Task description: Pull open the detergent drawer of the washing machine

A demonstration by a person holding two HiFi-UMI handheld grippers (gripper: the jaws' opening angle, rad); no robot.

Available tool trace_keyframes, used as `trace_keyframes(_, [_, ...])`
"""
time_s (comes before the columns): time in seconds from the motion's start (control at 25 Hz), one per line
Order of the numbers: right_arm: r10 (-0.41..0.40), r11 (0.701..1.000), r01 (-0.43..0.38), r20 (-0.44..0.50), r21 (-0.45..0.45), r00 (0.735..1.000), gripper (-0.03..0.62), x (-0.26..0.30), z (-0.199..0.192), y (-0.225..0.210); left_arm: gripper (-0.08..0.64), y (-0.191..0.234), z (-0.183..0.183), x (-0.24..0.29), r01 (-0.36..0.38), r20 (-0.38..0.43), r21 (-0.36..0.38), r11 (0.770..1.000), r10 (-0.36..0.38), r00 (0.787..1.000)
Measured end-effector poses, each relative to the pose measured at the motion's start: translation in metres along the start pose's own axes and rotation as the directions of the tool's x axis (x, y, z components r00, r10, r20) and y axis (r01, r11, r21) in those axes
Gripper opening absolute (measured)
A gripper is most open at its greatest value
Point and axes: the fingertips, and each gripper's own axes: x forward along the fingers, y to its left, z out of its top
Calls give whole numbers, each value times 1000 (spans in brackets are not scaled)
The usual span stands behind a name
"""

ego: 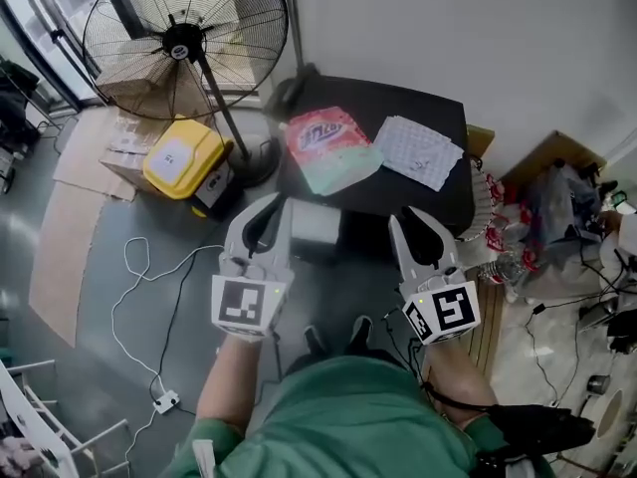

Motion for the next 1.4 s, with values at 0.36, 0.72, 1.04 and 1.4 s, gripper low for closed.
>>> trace_keyframes(0.36, [43,999,-43,32,6,999,63,0,1,-25,6,-11,-3,17,-43,-17,8,999,43,999])
trace_keyframes(0.72, [64,998,-65,44,6,997,63,-1,2,-40,8,-16,-7,28,-66,-40,18,998,67,997])
trace_keyframes(1.04, [68,998,-69,48,16,997,63,-2,0,-49,8,-17,-6,33,-83,-40,14,996,83,996])
trace_keyframes(1.4, [72,997,-73,47,19,996,63,-2,-4,-54,9,-20,-10,37,-92,-51,17,996,93,994])
